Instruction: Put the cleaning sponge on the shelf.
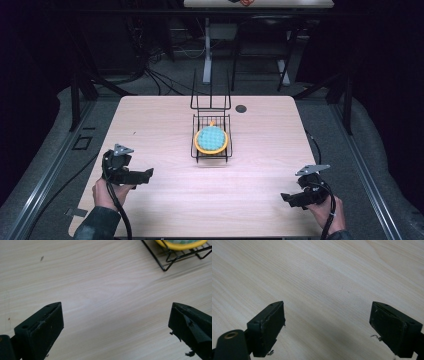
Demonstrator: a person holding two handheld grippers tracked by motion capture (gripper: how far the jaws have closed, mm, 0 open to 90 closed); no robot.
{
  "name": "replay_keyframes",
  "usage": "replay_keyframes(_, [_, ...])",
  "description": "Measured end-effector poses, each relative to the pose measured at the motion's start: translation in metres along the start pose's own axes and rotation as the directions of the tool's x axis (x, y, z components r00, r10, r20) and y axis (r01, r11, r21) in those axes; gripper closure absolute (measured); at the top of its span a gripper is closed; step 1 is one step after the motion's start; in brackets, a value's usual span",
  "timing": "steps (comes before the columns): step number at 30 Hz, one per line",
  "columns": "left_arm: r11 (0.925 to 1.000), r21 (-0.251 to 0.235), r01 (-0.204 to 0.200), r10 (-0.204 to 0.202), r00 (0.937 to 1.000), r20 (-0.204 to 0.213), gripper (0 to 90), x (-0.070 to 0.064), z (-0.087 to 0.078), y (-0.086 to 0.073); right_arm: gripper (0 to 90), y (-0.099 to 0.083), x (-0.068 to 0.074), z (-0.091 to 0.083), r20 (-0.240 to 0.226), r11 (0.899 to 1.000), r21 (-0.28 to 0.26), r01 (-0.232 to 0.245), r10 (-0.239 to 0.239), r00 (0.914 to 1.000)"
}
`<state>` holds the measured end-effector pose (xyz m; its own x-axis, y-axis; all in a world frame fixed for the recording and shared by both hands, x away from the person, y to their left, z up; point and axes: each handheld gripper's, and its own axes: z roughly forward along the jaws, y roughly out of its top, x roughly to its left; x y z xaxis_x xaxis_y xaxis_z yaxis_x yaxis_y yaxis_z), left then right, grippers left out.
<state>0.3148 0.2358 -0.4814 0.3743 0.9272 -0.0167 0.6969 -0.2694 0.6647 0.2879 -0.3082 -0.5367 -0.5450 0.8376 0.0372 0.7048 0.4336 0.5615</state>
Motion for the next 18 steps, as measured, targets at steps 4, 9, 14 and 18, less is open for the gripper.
replay_keyframes(4, [0.9999, 0.007, 0.014, -0.014, 0.9999, 0.002, 0.0, 0.005, 0.003, -0.014, 12.4, 0.000, 0.000, 0.001, -0.001, 1.000, -0.003, -0.004, 0.004, 1.0000])
replay_keyframes(9, [0.9974, 0.043, 0.059, -0.058, 0.9981, -0.020, 0.0, 0.016, 0.017, -0.045, 12.5, 0.000, -0.001, 0.000, 0.005, 1.000, 0.000, 0.001, -0.001, 1.0000])
replay_keyframes(14, [0.9954, 0.024, 0.093, -0.092, 0.9952, -0.032, 0.0, 0.027, 0.018, -0.050, 12.6, 0.000, -0.002, 0.001, 0.006, 1.000, 0.004, -0.003, 0.003, 1.0000])
replay_keyframes(18, [0.9966, 0.030, 0.076, -0.076, 0.9969, -0.023, 0.0, 0.025, 0.021, -0.051, 12.9, 0.000, -0.003, 0.001, 0.006, 1.000, 0.002, -0.005, 0.005, 1.0000])
